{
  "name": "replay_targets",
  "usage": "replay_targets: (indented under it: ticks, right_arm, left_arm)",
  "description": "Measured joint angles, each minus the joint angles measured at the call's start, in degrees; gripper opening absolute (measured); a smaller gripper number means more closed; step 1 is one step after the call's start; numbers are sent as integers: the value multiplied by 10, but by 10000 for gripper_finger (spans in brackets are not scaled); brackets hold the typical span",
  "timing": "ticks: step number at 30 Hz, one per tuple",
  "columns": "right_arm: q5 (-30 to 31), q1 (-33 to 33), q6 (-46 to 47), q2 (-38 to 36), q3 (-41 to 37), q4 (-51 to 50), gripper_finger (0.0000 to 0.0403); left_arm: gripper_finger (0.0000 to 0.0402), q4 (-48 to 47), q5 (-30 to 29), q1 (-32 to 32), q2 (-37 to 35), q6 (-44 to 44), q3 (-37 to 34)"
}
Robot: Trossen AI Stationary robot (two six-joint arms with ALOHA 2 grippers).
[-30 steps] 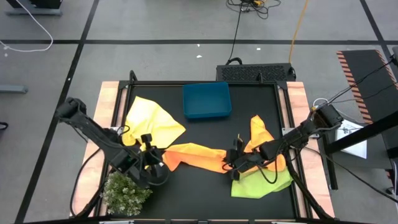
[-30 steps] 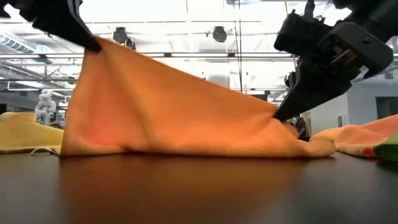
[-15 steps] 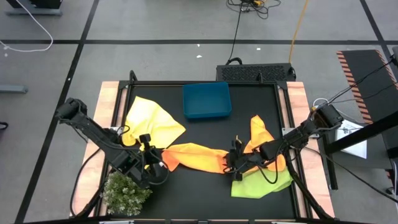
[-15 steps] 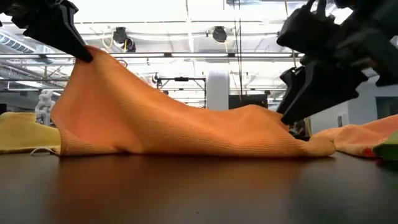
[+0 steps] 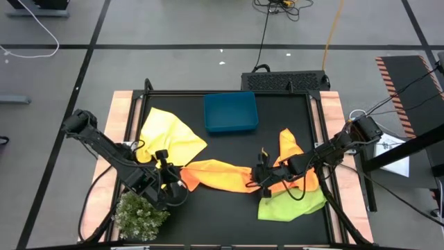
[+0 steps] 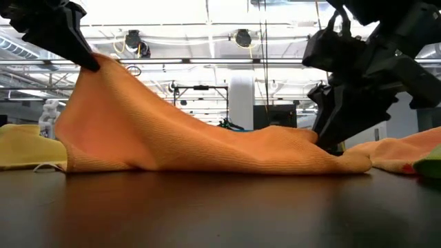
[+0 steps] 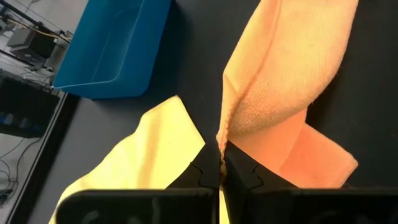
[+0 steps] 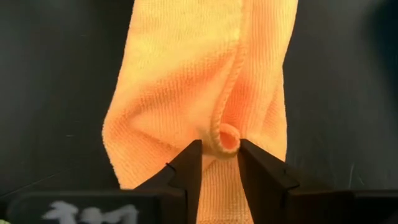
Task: Fold microfiber towels
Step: Fold the left orange microfiber towel
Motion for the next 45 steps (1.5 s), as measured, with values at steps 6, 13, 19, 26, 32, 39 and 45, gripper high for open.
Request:
replay_targets:
  ticks: [6, 13, 19, 26, 32, 39, 45]
  right_arm:
    - [0, 0, -18, 0, 0, 2, 25]
    - [1, 0, -21, -19, 0, -3, 3]
    - [47, -1, -28, -114, 0, -15, 1]
    - [142, -1, -47, -247, 0, -33, 1]
    - [156, 1, -44, -301, 0, -31, 1]
    - [151, 52, -43, -320, 0, -2, 0]
    - [151, 108, -61, -321, 22, 44, 0]
  left_arm:
    - [5, 0, 0, 0, 0, 2, 0]
    - [5, 0, -3, 0, 0, 10, 0]
    - [5, -4, -53, 13, -3, 45, 0]
    - [4, -3, -143, 46, -42, 74, 0]
    - [3, 7, -196, 53, -117, 87, 0]
    - [2, 101, -91, 20, -190, 139, 0]
    - [1, 246, -89, -27, -211, 254, 0]
